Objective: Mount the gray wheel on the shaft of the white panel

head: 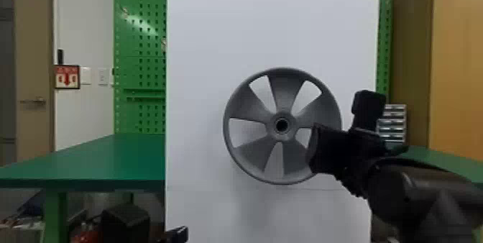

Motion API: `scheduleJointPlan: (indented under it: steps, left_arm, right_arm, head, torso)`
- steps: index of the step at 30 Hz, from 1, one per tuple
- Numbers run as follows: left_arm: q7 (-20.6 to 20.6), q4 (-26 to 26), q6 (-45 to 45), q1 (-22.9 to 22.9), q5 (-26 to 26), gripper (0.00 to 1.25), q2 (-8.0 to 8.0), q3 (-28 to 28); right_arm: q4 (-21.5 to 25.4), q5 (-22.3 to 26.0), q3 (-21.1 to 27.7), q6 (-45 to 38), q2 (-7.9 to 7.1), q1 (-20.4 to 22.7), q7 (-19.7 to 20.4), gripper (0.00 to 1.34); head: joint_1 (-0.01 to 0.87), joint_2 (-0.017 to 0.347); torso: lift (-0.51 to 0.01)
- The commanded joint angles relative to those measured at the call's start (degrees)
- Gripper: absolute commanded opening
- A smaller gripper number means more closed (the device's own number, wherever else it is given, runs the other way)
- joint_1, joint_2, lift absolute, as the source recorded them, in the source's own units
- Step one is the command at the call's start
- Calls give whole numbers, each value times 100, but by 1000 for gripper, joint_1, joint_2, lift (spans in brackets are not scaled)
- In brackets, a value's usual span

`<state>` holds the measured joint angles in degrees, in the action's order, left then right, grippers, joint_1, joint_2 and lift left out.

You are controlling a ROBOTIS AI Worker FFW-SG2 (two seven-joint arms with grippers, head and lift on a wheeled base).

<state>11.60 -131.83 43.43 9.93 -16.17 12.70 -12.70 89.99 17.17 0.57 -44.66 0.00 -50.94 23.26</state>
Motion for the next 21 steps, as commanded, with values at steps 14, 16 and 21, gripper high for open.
scheduleJointPlan:
  steps: [14, 16, 21]
  left_arm:
    - [0, 0, -2, 9, -18, 913, 13, -13]
    - [0, 0, -2, 9, -18, 913, 13, -13]
    - [0, 0, -2, 9, -18, 913, 13, -5]
  right_arm:
    - [-350, 67, 102, 107, 5, -127, 117, 112]
    - [-377, 76, 93, 125, 5, -127, 196, 112]
    - [-386, 102, 75, 195, 5, -109, 267, 112]
  head:
    - [38, -8]
    - [38, -8]
    - [38, -8]
  torso:
    - [-496]
    - [-496]
    - [-496]
